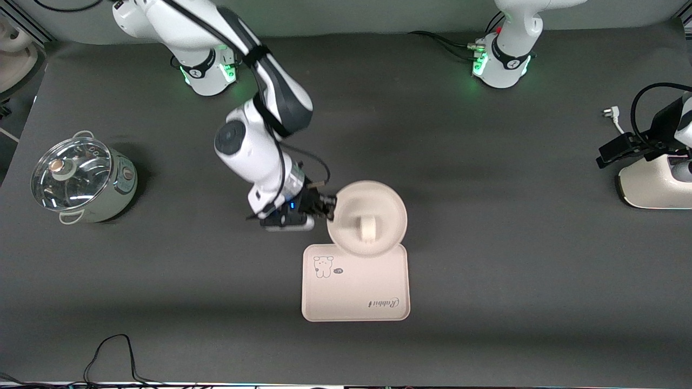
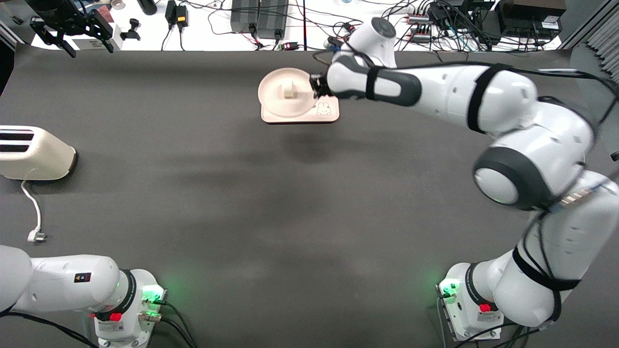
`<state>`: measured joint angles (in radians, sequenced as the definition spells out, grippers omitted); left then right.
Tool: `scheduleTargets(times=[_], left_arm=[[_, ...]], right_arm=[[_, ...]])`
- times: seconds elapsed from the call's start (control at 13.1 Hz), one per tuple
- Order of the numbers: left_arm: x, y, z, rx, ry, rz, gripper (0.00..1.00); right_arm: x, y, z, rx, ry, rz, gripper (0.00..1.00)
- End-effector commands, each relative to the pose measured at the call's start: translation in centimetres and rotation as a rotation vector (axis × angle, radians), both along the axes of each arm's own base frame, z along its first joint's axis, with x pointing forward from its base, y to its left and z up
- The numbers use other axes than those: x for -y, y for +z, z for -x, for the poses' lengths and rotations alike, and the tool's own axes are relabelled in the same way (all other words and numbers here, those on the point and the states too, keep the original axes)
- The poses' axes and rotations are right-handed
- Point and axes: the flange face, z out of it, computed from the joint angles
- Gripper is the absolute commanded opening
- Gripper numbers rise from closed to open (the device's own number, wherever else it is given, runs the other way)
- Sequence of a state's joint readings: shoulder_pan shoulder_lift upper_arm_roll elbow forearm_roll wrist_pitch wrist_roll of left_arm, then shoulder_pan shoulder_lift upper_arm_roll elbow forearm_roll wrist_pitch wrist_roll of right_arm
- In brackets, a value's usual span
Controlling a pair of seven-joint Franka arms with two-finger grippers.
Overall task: Place bun in plate and plate on tray
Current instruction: 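Carry the plate with the bun over the white tray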
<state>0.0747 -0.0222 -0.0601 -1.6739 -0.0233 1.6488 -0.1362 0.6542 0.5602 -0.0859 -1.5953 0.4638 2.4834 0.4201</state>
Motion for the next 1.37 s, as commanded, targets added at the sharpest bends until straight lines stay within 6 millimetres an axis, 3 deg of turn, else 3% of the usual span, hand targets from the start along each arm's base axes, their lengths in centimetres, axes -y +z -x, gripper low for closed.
scheduleTargets(times=[0.0, 0.15, 0.31, 0.76, 0.99, 1.3], left_arm=[[0.3, 0.5, -0.2, 0.003, -0.009, 0.008, 1.0], [0.3, 0.5, -0.2, 0.003, -0.011, 0.008, 1.0], [0.3, 0.5, -0.2, 0.003, -0.011, 0.008, 1.0], [0.3, 0.4, -0.3, 0.002, -0.011, 0.008, 1.0], [0.3, 0.4, -0.3, 0.002, -0.011, 0.008, 1.0], [0.3, 0.4, -0.3, 0.002, -0.009, 0.008, 1.0]], right_arm=[[-1.0, -1.1, -6.1, 0.007, 0.026, -0.013, 0.0], [-0.1, -1.3, -9.1, 0.03, 0.01, -0.027, 0.0], [0.4, -3.0, -10.3, 0.032, 0.0, -0.025, 0.0], [1.0, -11.8, -10.6, 0.044, -0.048, 0.002, 0.0], [1.1, -14.4, -10.2, 0.029, -0.049, 0.018, 0.0], [1.2, -16.1, -9.9, 0.012, -0.052, 0.027, 0.0]])
